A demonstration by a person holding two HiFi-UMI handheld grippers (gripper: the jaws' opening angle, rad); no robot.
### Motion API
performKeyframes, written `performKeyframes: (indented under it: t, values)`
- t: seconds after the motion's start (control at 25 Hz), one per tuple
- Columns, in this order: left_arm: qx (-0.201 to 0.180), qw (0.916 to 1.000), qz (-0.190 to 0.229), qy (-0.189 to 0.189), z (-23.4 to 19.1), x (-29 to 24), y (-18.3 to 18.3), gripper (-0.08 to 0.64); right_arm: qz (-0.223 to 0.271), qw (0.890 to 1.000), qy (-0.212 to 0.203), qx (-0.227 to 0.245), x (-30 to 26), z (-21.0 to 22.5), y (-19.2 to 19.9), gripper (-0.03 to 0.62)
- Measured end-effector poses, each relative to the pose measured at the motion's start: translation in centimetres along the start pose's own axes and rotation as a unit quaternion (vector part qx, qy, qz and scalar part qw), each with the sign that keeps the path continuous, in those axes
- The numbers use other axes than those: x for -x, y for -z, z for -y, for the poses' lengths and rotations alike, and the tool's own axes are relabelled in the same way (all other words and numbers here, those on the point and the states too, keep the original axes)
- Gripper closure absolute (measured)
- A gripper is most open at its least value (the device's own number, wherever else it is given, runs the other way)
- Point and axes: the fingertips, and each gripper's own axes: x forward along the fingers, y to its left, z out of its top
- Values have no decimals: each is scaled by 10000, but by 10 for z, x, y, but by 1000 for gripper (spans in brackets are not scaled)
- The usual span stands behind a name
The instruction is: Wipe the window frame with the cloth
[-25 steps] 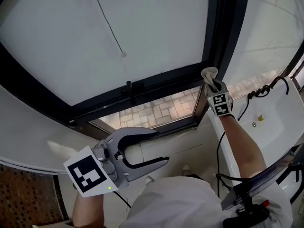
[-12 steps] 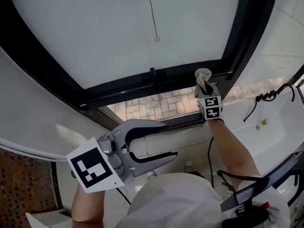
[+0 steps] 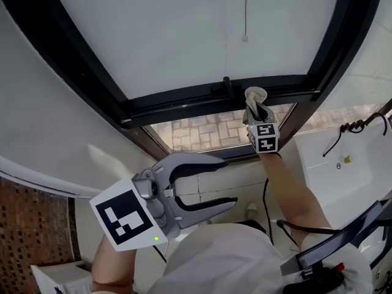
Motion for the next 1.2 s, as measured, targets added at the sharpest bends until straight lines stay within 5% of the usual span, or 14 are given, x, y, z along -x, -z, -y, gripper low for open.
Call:
performKeyframes:
  t: [0.56, 1.2]
  values:
    - [0, 10000, -52, 26, 16, 54, 19, 318, 73, 9990, -317, -292, -31, -112, -12, 520]
    - [217, 9987, -86, -445, 16, 100, 35, 318, 169, 9860, -1637, -265, -63, -298, -50, 520]
